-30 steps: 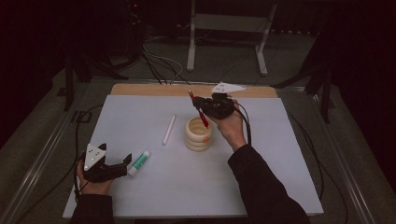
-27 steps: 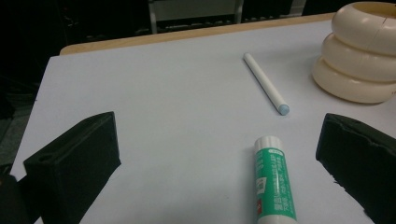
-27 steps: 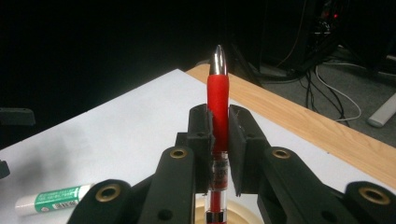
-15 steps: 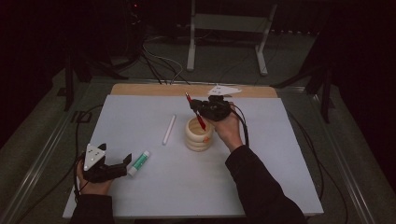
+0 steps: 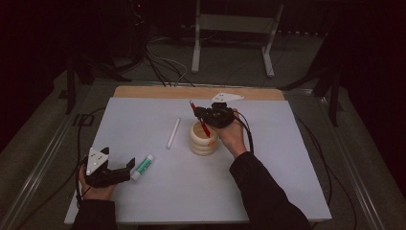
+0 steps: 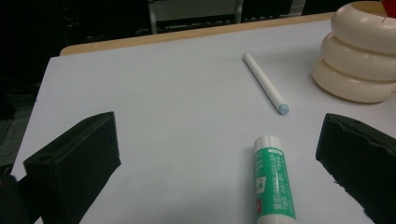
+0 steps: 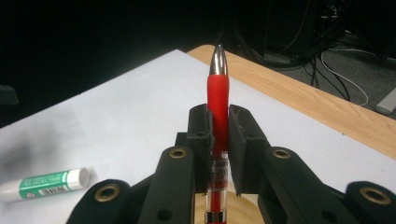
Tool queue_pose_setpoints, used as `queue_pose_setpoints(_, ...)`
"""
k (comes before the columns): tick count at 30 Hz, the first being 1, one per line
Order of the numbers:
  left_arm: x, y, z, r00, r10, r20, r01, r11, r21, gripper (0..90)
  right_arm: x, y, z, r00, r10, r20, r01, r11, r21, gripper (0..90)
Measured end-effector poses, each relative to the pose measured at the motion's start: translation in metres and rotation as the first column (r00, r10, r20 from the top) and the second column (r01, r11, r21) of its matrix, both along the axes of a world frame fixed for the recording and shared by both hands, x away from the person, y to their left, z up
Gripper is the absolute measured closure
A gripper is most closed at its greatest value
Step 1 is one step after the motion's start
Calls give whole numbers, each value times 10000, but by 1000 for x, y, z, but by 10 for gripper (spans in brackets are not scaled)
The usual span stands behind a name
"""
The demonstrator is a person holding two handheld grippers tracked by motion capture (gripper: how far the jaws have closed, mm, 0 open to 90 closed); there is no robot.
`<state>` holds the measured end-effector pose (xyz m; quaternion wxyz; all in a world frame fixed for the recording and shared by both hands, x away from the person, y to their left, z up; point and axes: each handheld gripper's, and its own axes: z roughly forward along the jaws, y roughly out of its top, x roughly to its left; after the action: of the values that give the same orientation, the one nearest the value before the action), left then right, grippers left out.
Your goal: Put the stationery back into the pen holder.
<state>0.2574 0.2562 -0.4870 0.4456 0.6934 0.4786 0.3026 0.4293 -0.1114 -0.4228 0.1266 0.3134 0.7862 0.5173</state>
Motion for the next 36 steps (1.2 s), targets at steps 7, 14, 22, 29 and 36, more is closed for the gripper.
queue_pose_setpoints(7,0,0,0,10000,1,3,-1,10000,2,0,-2,1,-4,10000,2,33,-1,9998,-221,804)
queue_pose_setpoints(14,0,0,0,10000,-14,7,14,10000,8,0,-3,-1,-11,10000,-1,-58,-1,9994,-339,804)
queue_pose_setpoints(22,0,0,0,10000,-16,4,16,10000,7,0,-4,-2,-16,9999,13,-135,-18,9992,-390,803)
queue_pose_setpoints(29,0,0,0,10000,-13,2,13,10000,13,0,-9,-1,-20,9997,208,-88,-214,9974,-686,801)
queue_pose_setpoints(36,0,-1,0,10000,-2,-10,2,10000,6,0,-13,-3,-22,9993,332,-157,-343,9960,-828,796)
